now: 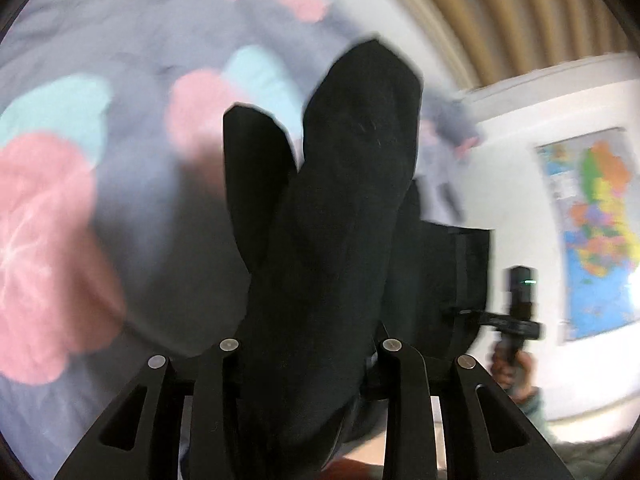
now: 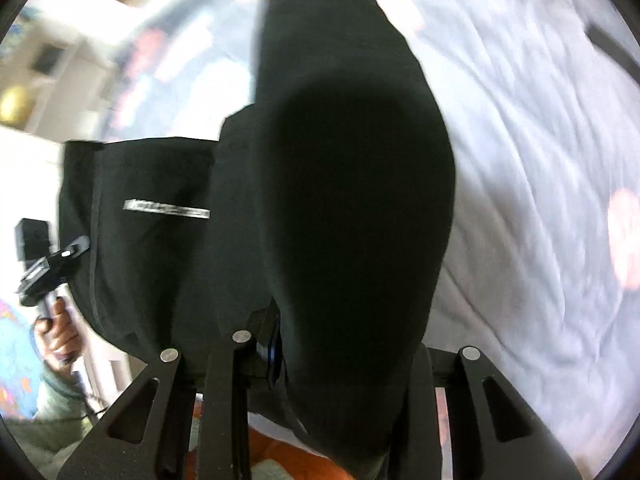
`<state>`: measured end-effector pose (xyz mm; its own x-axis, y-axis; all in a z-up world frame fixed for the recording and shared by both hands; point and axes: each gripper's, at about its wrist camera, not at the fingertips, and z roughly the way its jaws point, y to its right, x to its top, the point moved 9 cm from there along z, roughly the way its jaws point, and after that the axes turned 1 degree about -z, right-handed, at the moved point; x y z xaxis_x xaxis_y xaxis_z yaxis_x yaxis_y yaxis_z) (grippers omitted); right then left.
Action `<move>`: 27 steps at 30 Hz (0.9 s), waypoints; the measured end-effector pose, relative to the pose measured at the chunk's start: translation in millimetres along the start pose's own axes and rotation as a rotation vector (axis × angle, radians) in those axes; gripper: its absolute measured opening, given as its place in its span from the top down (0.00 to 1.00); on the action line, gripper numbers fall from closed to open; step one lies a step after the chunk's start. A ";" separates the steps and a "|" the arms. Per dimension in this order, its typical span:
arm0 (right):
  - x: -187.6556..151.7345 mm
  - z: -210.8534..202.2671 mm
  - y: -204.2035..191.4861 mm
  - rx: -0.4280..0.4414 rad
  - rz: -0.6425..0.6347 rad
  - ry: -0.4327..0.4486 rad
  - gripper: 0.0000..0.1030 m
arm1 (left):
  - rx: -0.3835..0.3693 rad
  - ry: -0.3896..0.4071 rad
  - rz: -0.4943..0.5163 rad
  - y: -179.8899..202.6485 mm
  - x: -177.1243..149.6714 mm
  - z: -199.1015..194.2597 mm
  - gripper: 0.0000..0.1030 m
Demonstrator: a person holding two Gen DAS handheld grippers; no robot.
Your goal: Fold large clothes
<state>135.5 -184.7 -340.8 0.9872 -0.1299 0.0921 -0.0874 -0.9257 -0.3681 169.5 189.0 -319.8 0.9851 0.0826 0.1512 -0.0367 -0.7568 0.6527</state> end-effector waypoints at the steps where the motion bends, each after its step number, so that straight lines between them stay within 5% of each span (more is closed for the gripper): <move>1: -0.8 7.1 6.3 -0.037 0.002 0.005 0.64 | 0.025 0.004 -0.034 -18.2 1.8 3.8 0.66; 3: 0.7 17.4 21.6 -0.082 0.033 0.015 0.63 | 0.022 0.006 -0.146 -50.1 6.6 8.4 0.66; 6: 9.7 22.2 35.5 -0.027 0.163 0.030 0.57 | 0.032 -0.010 -0.263 -85.8 6.2 13.6 0.61; 8: 9.9 21.9 50.4 -0.033 0.235 0.023 0.39 | 0.023 -0.032 -0.316 -100.2 2.5 12.5 0.58; 11: 4.6 9.4 66.8 -0.057 0.296 0.029 0.36 | 0.032 0.014 -0.331 -111.8 2.1 -8.6 0.53; 15: -10.0 -28.0 80.8 -0.101 0.328 0.097 0.36 | 0.117 0.077 -0.247 -102.3 1.7 -45.2 0.51; 19: -23.8 -62.7 67.5 -0.100 0.276 0.187 0.36 | 0.194 0.100 -0.037 -44.5 1.4 -59.1 0.49; 24: -25.4 -39.0 -2.2 -0.143 0.113 0.203 0.36 | 0.186 0.058 0.131 26.7 -9.3 -15.8 0.44; 27: -34.5 -5.6 -18.4 -0.193 0.035 0.148 0.36 | 0.297 -0.043 0.178 24.0 -28.7 33.7 0.44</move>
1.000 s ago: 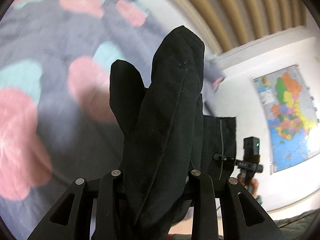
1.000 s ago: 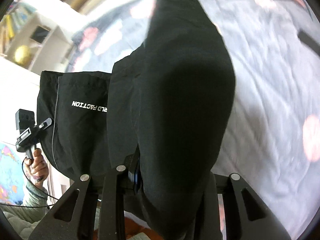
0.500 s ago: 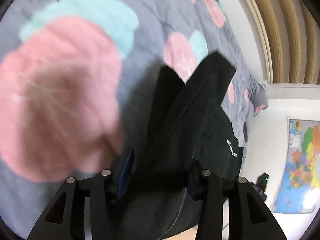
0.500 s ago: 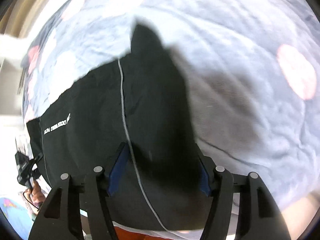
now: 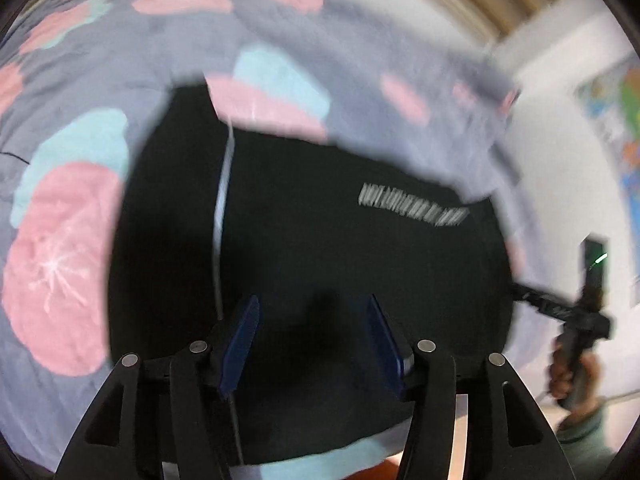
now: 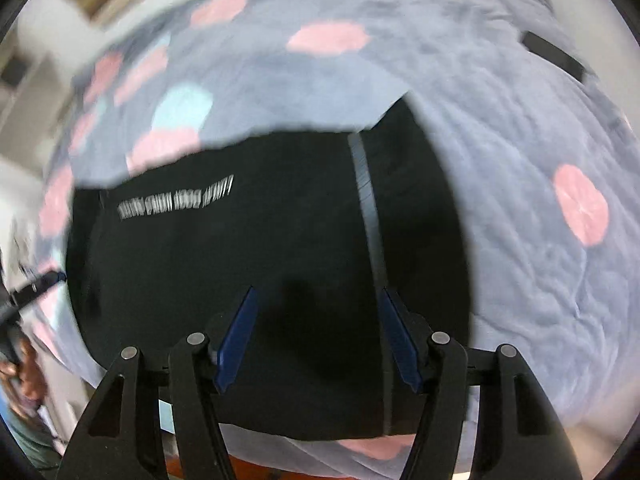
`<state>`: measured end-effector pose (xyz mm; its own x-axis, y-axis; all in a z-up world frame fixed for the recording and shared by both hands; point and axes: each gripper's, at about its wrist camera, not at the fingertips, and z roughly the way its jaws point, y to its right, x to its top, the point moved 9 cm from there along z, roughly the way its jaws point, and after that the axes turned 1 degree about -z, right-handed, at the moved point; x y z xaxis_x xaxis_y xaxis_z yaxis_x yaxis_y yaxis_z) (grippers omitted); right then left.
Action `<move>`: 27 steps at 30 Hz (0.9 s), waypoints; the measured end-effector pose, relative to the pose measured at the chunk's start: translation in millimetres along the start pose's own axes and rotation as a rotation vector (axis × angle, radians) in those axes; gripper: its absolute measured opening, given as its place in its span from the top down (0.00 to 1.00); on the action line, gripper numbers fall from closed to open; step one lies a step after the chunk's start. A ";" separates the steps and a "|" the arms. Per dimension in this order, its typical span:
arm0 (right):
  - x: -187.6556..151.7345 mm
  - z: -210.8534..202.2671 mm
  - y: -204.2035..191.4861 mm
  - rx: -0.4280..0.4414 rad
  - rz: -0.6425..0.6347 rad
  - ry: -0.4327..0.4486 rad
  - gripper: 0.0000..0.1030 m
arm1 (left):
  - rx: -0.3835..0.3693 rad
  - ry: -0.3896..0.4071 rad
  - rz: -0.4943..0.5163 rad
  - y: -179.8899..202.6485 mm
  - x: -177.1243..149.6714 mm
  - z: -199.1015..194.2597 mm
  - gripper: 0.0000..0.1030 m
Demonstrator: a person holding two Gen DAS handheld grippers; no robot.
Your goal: Fold large clothes
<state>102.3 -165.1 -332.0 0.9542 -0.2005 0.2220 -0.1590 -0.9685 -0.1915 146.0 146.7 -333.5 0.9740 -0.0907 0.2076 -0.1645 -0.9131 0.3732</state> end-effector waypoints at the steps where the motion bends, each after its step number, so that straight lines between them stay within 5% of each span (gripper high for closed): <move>1: -4.9 15.5 -6.1 -0.027 -0.028 -0.026 0.36 | 0.035 -0.046 0.005 -2.1 -6.4 19.7 0.44; 5: -18.7 62.6 -6.8 -0.150 -0.082 -0.090 0.32 | 0.119 -0.079 0.019 -10.8 -11.9 61.4 0.43; 13: -8.4 56.9 -2.3 -0.139 -0.029 -0.095 0.31 | 0.183 -0.055 0.048 1.9 6.6 43.4 0.42; 18: -1.1 21.4 -11.5 -0.086 0.014 -0.064 0.31 | 0.187 0.066 0.083 22.8 27.3 -8.6 0.42; 27: 21.4 -82.6 -46.7 -0.123 0.000 0.112 0.31 | 0.284 0.309 0.160 91.8 59.2 -103.3 0.36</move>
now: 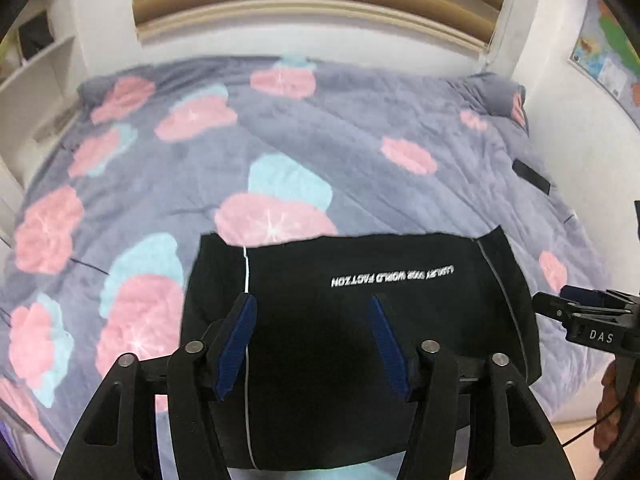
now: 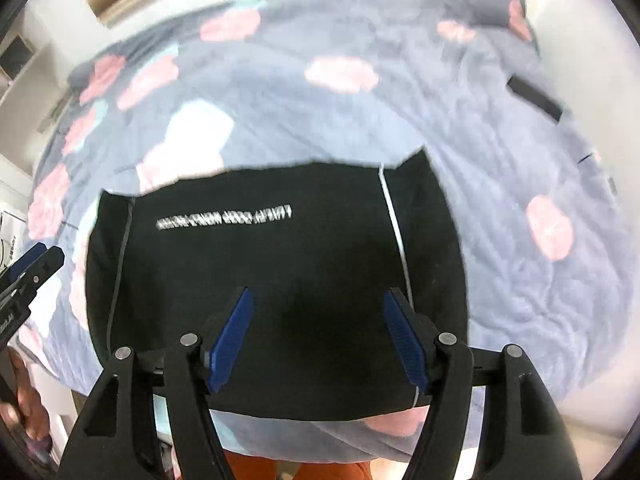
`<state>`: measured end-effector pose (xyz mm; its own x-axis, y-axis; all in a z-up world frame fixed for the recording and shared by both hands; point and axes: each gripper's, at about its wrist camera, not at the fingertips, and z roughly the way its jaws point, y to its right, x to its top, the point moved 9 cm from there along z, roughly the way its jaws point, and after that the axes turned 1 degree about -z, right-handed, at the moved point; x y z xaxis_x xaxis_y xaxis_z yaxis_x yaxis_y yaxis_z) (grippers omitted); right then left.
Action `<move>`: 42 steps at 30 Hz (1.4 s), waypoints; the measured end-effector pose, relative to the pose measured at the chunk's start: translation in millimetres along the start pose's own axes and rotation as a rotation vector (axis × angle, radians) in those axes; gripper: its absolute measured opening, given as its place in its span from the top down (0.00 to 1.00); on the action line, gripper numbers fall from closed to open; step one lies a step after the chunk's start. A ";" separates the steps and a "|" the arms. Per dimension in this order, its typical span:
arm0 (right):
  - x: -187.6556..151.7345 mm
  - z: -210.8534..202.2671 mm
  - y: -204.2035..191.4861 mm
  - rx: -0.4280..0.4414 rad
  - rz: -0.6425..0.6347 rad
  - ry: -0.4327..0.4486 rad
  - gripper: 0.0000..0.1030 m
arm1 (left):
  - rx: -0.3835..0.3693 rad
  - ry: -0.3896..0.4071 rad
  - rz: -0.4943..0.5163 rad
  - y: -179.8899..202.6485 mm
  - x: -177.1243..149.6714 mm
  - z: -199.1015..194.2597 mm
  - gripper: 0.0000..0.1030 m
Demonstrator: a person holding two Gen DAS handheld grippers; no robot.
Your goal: Fold large clothes
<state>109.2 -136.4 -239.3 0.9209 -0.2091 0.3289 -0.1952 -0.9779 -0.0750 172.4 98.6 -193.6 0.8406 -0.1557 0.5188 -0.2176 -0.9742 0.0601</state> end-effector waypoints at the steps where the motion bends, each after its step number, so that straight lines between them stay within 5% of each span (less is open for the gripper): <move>1: 1.0 -9.9 -3.5 -0.020 0.003 0.013 0.30 | 0.020 0.006 -0.002 -6.1 -5.1 -8.0 0.33; 17: -4.8 -83.9 -26.3 -0.101 -0.020 0.136 0.30 | 0.087 0.019 -0.072 7.6 -21.7 -74.9 0.33; 42: -18.7 -78.3 -26.9 -0.096 -0.044 0.103 0.30 | 0.146 0.009 -0.064 8.3 -27.2 -86.1 0.33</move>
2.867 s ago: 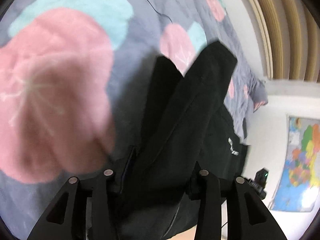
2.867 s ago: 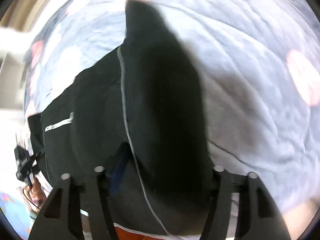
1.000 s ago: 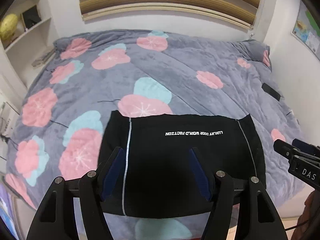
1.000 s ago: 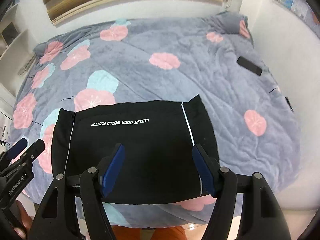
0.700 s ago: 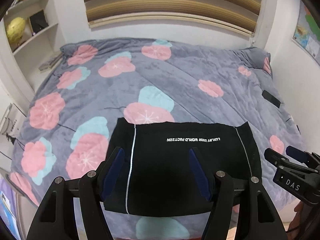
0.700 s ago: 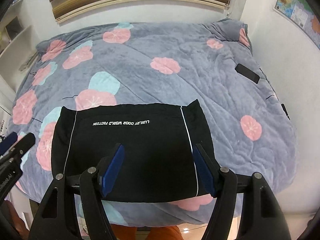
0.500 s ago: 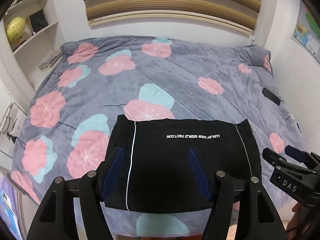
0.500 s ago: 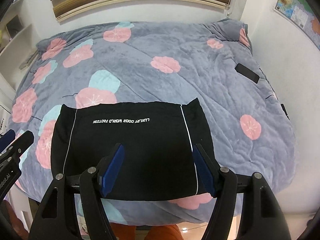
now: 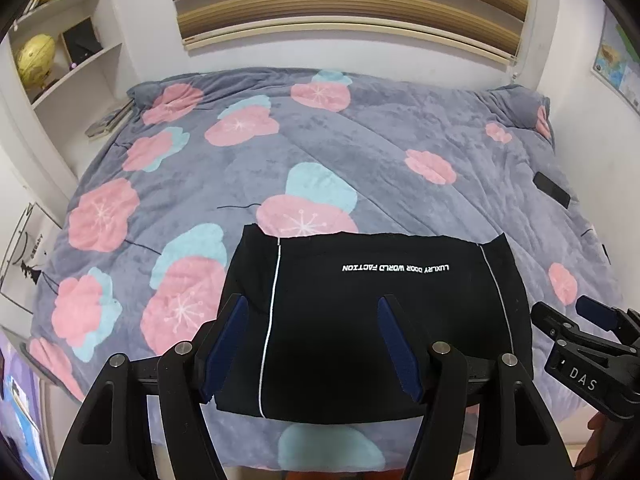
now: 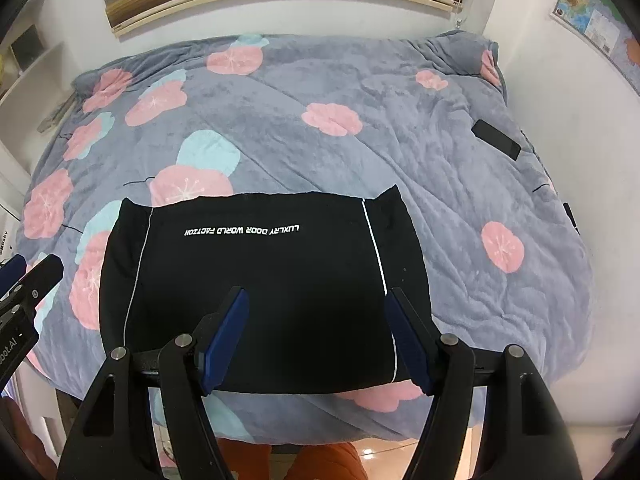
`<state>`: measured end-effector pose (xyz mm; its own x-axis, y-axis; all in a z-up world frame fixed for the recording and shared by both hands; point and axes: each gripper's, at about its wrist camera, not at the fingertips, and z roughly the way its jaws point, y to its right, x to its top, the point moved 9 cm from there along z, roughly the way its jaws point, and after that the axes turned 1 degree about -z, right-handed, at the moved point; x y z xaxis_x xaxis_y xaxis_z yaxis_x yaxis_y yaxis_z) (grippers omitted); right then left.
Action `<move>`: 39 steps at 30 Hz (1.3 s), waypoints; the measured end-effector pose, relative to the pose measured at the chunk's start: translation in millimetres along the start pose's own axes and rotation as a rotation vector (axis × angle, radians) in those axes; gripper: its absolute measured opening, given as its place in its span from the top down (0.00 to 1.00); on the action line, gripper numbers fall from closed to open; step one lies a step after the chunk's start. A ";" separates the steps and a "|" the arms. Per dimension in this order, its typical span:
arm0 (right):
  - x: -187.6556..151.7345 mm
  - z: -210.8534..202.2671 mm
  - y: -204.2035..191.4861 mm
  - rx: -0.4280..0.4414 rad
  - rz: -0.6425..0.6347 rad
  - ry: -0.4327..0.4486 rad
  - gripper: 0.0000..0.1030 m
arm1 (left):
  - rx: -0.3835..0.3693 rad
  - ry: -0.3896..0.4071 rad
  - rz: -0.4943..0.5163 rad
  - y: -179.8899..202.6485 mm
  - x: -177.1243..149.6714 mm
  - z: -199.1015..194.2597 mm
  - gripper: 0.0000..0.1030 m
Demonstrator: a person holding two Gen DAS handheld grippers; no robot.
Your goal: Fold large clothes
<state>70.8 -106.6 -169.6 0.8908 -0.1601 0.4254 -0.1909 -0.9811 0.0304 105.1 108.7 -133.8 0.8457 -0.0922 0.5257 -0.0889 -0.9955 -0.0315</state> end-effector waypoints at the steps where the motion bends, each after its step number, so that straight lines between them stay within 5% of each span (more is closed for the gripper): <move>1: -0.5 0.9 0.7 0.001 -0.002 -0.003 0.30 | 0.002 0.002 0.000 0.1 0.0 -0.3 0.33; 39: -12.9 7.0 7.7 0.011 -0.018 -0.021 0.30 | 0.017 -0.004 -0.011 -6.7 -13.7 -5.3 0.33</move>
<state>60.8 -112.8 -181.3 0.9027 -0.1443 0.4054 -0.1702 -0.9850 0.0282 91.3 116.8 -136.2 0.8487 -0.0809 0.5226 -0.0705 -0.9967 -0.0398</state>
